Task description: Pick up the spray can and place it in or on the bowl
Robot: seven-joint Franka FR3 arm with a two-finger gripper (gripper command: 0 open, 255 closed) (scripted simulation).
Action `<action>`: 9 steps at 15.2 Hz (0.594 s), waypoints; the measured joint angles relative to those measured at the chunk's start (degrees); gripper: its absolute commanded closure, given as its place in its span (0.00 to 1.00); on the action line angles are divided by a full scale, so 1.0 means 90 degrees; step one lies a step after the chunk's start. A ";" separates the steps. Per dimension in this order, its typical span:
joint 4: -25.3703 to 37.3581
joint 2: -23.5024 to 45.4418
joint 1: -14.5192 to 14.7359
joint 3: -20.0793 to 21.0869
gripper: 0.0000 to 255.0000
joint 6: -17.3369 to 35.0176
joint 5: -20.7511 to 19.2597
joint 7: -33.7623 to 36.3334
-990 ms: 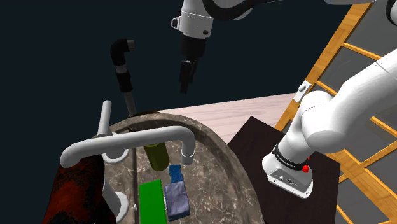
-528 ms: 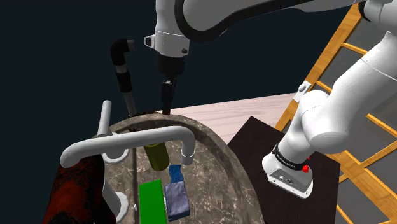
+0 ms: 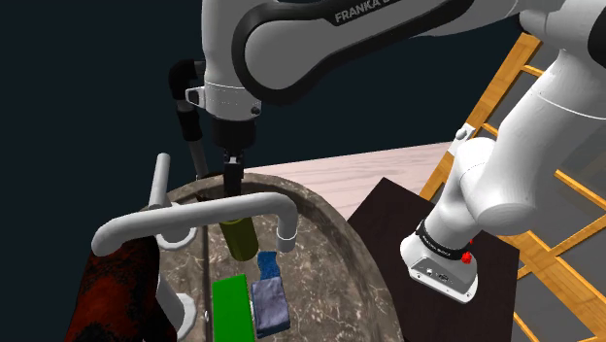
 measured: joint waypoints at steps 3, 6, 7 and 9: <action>-0.0142 0.0076 0.0034 0.0037 0.00 0.0224 0.0020 -0.0013; -0.0241 0.0176 0.0057 0.0064 0.00 0.0427 0.0027 -0.0020; -0.0245 0.0185 0.0060 0.0066 0.00 0.0442 0.0027 -0.0018; -0.0253 0.0186 0.0062 0.0068 0.00 0.0453 0.0028 -0.0017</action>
